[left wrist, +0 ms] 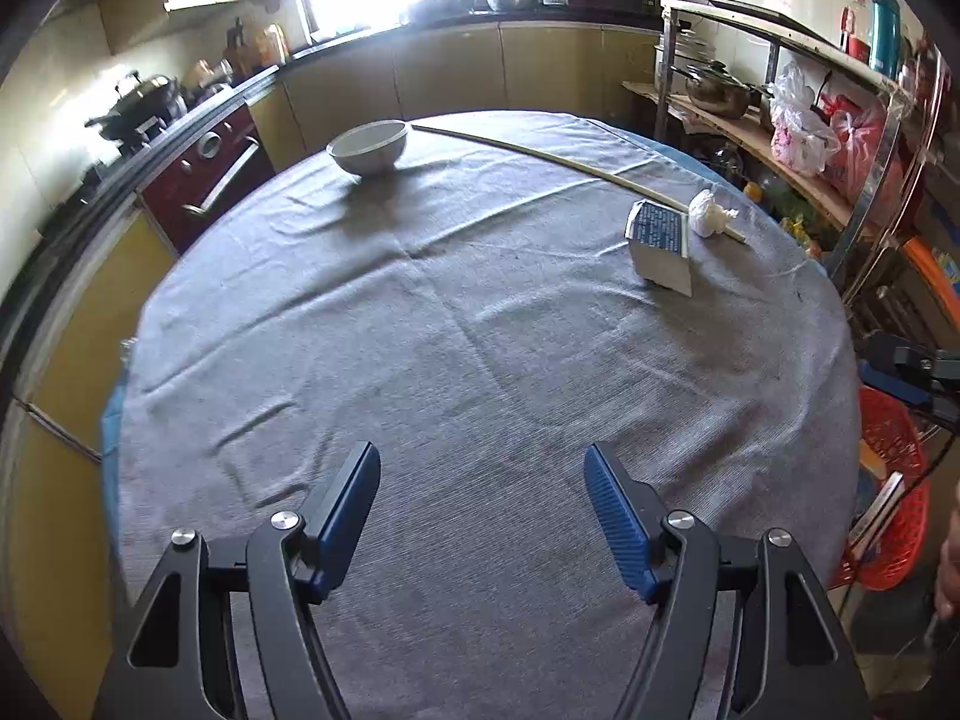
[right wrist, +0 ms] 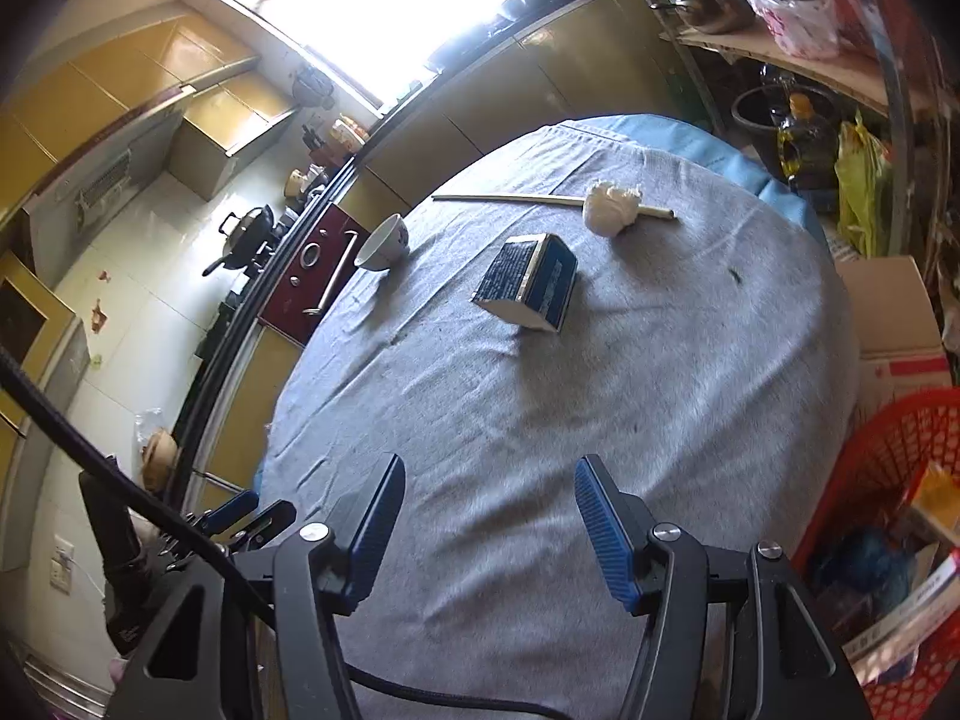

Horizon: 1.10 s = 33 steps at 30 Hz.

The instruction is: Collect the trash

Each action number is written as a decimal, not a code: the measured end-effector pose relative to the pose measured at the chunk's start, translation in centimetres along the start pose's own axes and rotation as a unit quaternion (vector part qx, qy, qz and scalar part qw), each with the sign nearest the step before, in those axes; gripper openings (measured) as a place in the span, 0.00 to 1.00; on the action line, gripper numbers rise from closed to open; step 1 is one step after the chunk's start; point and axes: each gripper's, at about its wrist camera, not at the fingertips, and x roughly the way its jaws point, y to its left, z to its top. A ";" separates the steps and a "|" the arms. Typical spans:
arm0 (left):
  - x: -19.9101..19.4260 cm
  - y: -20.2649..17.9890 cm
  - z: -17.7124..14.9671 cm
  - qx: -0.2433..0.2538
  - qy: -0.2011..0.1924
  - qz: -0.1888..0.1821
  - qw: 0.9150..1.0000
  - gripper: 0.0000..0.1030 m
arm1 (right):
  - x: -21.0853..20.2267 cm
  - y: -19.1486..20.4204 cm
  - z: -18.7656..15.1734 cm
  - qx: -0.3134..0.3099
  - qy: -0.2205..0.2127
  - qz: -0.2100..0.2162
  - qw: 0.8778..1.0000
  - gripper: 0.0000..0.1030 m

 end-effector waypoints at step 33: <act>16.7 -10.0 15.1 -0.019 0.041 -0.202 0.978 0.73 | 17.4 -6.7 17.8 -0.074 0.015 -0.153 0.985 0.43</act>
